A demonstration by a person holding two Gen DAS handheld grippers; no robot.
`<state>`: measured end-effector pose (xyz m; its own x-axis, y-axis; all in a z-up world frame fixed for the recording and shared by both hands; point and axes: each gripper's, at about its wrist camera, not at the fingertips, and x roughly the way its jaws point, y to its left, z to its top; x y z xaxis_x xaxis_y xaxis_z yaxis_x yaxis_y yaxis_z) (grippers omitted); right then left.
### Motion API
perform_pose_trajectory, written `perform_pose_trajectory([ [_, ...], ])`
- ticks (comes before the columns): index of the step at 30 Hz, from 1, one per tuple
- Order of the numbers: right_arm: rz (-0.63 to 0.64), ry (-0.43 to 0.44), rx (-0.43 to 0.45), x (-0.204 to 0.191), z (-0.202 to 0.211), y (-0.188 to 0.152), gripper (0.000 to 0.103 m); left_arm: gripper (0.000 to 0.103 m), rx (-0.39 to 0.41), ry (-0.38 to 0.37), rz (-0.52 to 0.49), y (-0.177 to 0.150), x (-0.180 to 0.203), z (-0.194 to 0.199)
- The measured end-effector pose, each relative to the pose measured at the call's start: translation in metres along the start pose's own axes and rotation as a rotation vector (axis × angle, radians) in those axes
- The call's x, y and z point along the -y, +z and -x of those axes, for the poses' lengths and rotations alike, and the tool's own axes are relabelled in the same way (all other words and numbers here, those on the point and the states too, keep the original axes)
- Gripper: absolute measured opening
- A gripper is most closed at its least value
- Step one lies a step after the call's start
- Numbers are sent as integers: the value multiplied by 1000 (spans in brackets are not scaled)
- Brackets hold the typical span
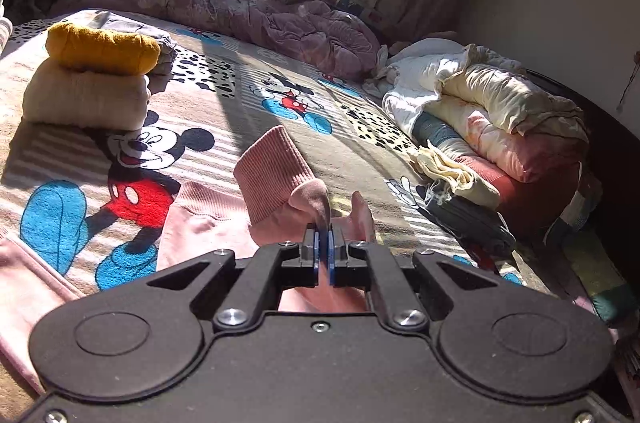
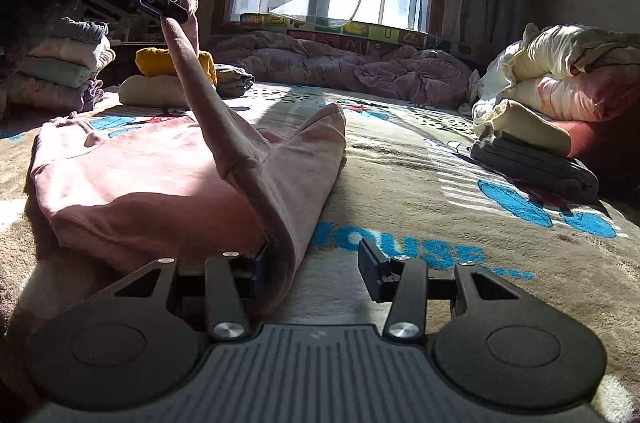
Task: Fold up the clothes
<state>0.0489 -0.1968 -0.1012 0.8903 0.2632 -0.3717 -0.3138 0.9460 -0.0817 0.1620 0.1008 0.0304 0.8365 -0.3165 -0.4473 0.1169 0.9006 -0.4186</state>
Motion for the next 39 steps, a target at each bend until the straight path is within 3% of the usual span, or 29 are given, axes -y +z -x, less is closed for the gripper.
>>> perform_pose_trajectory([
  [11,99,56,-30,-7,17,-4,48,3,-27,43,123,-50,-65,-9],
  [14,41,186,22,6,41,5,50,3,-29,48,129,-62,-76,-8],
  [17,-6,201,103,13,50,17,48,3,-25,51,138,-72,-84,-6],
  [19,-66,202,112,16,36,24,38,3,-31,53,138,-72,-84,-10],
  [21,-103,202,113,16,18,32,34,4,-44,63,132,-76,-85,-11],
  [23,-58,216,68,6,-6,38,33,8,-59,90,120,-77,-85,-8],
  [25,70,268,-153,-13,-35,31,30,14,-73,120,108,-78,-84,-3],
  [29,160,259,-160,-28,-25,36,29,19,-5,283,-41,-66,-61,29],
  [31,134,270,-137,-22,-22,41,29,19,38,310,-83,-55,-50,34],
  [35,65,271,-91,-11,-27,49,36,19,29,175,-80,-20,-19,14],
  [37,33,268,-85,-8,-37,51,45,19,-21,93,-88,-7,1,-21],
  [39,19,273,-99,-7,-46,50,46,24,-73,26,-104,4,18,-59],
])
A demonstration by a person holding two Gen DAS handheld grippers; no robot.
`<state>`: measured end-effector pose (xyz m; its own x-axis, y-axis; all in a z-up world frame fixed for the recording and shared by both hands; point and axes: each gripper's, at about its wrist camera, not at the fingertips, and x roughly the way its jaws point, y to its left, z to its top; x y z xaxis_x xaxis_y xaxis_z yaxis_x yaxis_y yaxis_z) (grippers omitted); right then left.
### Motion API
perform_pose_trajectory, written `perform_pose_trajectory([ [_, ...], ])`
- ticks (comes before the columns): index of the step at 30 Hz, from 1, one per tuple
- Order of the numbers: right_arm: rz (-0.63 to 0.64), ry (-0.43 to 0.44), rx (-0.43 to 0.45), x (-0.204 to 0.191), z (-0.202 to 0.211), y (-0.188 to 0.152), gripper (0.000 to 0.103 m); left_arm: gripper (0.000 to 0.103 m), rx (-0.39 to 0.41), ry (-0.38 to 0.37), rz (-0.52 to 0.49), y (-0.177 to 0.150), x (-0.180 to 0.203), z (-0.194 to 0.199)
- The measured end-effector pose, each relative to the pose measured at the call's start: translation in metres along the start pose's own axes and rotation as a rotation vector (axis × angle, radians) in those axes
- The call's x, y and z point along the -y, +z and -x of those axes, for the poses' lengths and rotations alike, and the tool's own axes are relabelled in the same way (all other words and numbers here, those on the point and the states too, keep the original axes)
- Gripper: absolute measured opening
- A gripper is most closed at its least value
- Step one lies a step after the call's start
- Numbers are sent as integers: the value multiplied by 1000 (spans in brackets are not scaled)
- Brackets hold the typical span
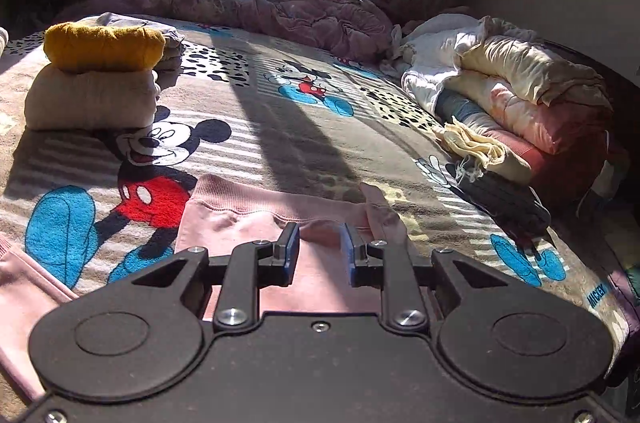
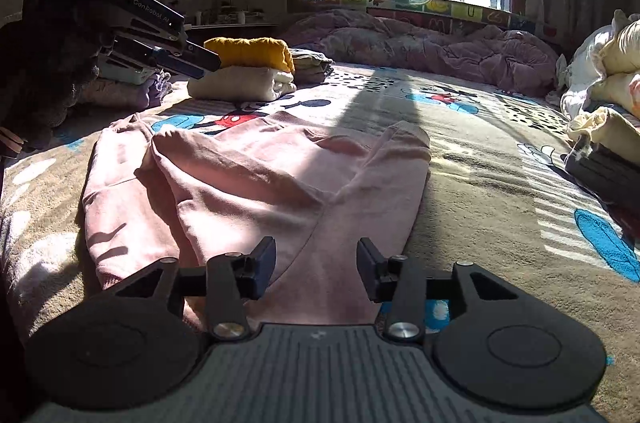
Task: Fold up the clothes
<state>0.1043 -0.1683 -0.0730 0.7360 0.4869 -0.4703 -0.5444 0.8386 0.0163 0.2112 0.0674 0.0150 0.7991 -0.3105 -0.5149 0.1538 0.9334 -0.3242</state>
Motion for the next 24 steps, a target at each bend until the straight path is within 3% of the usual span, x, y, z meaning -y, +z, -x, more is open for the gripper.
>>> perform_pose_trajectory([
  [4,-11,9,-15,0,-10,-1,47,24,-106,-20,-67,13,31,-82],
  [10,-9,59,-22,-1,-11,-2,47,20,-165,-55,-191,17,58,-145],
  [14,-4,93,-45,-2,-15,-4,48,13,-278,-2,-239,7,57,-192],
  [19,11,117,-63,-7,-18,-4,51,12,-293,-22,-244,14,53,-203],
  [24,12,107,-46,-9,-14,-2,51,12,-251,-48,-220,21,53,-182],
])
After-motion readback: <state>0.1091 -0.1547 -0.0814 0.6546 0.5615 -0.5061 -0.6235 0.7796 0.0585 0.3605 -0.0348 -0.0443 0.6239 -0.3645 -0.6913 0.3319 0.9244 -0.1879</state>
